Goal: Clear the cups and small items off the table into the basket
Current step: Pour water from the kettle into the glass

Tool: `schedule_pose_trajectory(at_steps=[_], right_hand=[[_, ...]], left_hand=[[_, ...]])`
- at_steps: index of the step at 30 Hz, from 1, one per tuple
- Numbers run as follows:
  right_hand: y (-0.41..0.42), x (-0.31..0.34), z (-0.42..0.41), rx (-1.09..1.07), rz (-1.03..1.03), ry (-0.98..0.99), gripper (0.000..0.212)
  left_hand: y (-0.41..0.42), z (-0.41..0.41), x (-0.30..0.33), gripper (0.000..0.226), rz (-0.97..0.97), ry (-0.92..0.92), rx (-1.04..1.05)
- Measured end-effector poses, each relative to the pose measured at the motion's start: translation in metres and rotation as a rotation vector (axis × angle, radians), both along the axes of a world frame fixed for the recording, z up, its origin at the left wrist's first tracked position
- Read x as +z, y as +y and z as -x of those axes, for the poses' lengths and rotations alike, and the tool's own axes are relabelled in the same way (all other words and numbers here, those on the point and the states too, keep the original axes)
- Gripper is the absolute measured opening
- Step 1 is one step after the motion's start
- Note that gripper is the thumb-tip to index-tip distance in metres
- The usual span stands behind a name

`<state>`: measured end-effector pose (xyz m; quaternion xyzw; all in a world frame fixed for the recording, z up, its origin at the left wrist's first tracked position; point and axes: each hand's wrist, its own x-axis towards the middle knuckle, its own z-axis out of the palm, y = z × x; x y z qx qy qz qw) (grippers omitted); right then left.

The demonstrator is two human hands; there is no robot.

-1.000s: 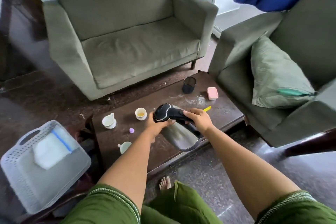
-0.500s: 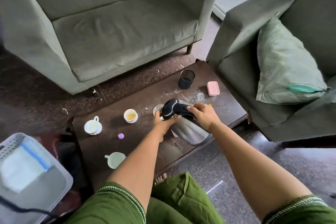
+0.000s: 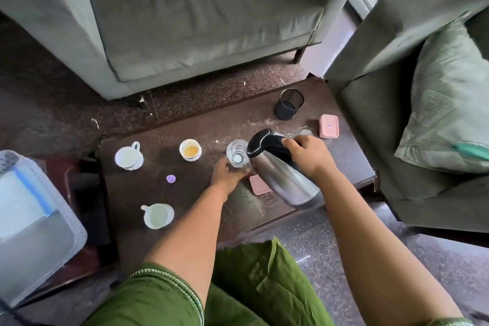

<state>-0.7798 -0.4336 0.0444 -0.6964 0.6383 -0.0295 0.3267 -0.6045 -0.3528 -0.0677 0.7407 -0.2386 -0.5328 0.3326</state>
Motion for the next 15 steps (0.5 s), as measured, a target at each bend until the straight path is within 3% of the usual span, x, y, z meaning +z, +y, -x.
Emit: schedule_pose_trajectory(at_steps=[2,6,15], right_hand=[[-0.006,-0.005,0.001,0.019,-0.011,0.019,0.046],[-0.015,-0.014,-0.002,0.045,-0.008,0.022,0.045],[-0.020,-0.014,-0.016,0.115,-0.001,0.018,0.051]], left_hand=[[-0.002,0.000,-0.009,0.041,-0.027,-0.161,-0.113],[-0.006,0.001,-0.025,0.073,-0.154,-0.396,-0.400],[0.001,0.006,-0.042,0.077,-0.228,-0.555,-0.596]])
